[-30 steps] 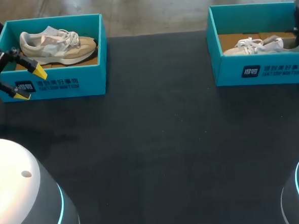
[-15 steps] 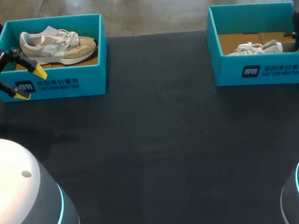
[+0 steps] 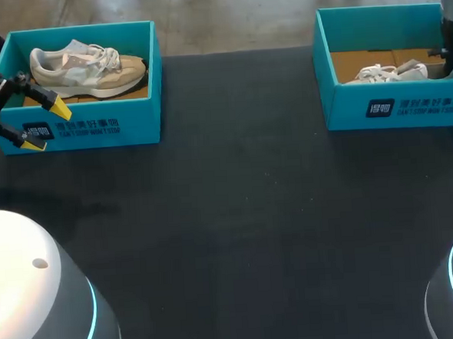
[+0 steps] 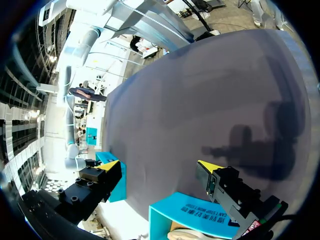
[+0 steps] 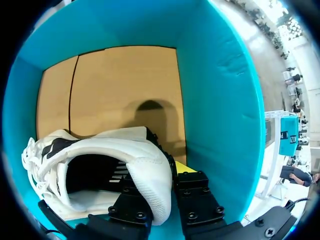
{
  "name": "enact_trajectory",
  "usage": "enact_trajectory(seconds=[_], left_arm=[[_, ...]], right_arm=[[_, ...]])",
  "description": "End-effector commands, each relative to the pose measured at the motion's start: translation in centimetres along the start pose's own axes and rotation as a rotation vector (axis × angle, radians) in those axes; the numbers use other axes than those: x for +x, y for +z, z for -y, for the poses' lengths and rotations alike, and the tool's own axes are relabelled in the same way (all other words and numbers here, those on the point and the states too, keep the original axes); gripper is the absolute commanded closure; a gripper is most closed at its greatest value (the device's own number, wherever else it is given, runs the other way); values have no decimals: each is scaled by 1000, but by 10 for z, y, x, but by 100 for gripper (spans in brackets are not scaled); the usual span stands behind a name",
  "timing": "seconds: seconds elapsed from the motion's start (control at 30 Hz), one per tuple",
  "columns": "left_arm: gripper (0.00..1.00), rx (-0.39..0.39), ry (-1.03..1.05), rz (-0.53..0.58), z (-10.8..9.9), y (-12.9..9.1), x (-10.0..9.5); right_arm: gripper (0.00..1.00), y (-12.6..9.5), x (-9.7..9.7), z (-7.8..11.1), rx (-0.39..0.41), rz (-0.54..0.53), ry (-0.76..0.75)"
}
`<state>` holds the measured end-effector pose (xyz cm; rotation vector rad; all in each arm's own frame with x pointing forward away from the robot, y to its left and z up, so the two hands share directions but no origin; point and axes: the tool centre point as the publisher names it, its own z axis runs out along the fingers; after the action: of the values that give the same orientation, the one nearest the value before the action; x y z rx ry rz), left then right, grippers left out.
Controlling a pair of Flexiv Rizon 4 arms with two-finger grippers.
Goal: Take the shoe out of the shoebox, open the shoe tongue, remove and reinsert the insole, then place the shoe into the shoebox
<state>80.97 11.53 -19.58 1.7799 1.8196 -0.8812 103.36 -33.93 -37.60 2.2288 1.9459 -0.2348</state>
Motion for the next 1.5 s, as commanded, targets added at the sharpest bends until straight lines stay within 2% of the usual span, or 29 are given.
enact_trajectory(seconds=[0.03, 0.27, 0.3, 0.33, 0.37, 0.43, 0.47, 0.5, 0.93, 1.2, 1.27, 1.3, 1.47, 1.5], left_arm=[[0, -1, 1, -1, 0, 0, 0], [0, -1, 1, -1, 0, 0, 0], [0, -1, 1, -1, 0, 0, 0], [0, -1, 1, -1, 0, 0, 0], [0, -1, 1, -1, 0, 0, 0], [0, -1, 1, -1, 0, 0, 0], [0, -1, 1, -1, 0, 0, 0], [0, -1, 1, -1, 0, 0, 0], [0, -1, 1, -1, 0, 0, 0], [0, -1, 1, -1, 0, 0, 0], [0, -1, 1, -1, 0, 0, 0], [0, -1, 1, -1, 0, 0, 0], [0, -1, 1, -1, 0, 0, 0], [0, -1, 1, -1, 0, 0, 0]], right_arm=[[100, 10, 4, -2, 4, -2, -5], [100, 12, 3, -1, 7, -6, -9], [87, 10, 2, 0, 7, -7, -8], [87, 10, 2, 0, 7, -7, -8], [58, 8, 2, 1, 7, -8, -7], [47, 6, 1, 3, 8, -7, -7], [7, 4, 0, 4, 7, -6, -5], [0, 1, -1, 5, 7, -4, -5], [0, -33, -4, 11, -25, -5, 26], [0, -73, -8, 13, -70, -14, 50], [0, -76, -8, 13, -71, -19, 53], [0, -88, -8, 13, -75, -18, 55], [0, -108, -4, 15, -89, -25, 51], [0, -119, -2, 17, -88, -31, 54]])
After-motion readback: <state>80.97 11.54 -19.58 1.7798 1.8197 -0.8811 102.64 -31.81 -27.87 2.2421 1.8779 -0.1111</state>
